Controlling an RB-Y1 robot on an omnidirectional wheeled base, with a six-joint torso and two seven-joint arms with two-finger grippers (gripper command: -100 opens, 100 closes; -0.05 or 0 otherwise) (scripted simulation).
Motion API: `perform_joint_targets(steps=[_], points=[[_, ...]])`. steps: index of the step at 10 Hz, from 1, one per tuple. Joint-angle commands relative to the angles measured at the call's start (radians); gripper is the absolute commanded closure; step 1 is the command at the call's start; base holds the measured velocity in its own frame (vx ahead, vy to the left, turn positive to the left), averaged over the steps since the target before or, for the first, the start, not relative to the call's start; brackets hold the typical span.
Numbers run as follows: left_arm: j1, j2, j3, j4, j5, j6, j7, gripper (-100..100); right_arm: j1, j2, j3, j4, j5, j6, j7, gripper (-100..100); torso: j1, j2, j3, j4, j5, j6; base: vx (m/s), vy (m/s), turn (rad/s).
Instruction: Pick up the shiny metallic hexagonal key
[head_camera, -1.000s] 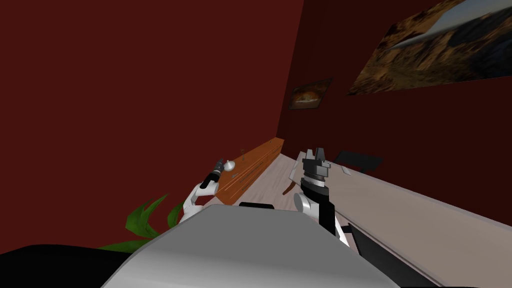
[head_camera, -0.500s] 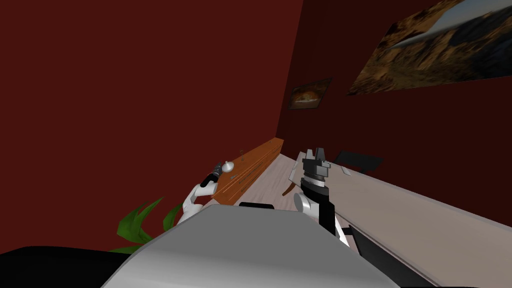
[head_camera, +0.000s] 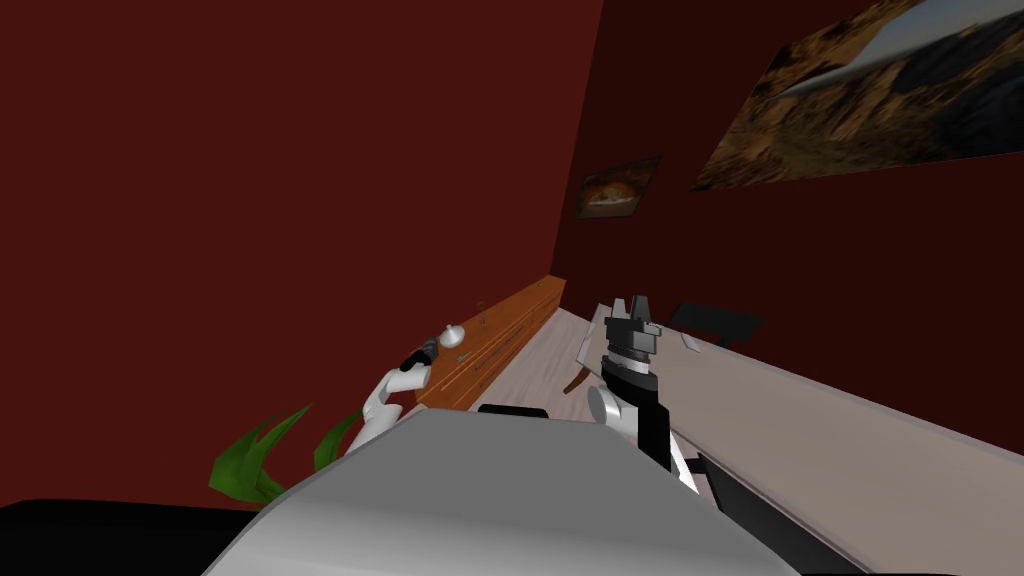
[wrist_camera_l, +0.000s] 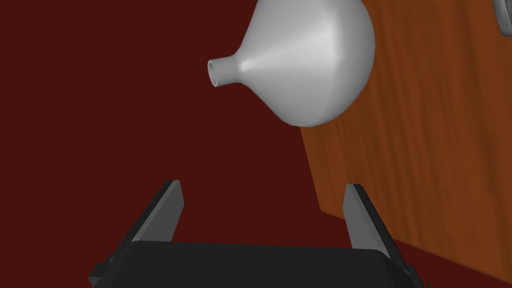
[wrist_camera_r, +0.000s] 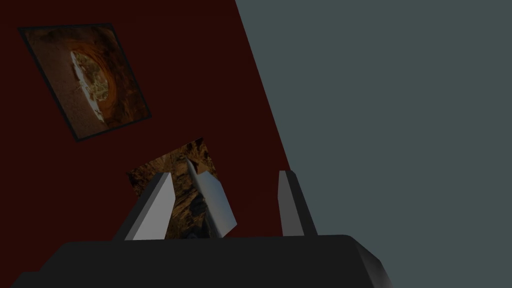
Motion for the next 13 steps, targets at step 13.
perform_joint_targets(steps=[13], points=[[-0.064, 0.04, 0.087, 0.245, 0.036, 0.301, 0.071, -100, 0.0, 0.0, 0.0, 0.0, 0.0, 0.0, 0.0, 0, 0.0, 0.0, 0.0, 0.0, 0.0, 0.0, 0.046, -0.026, -0.024]])
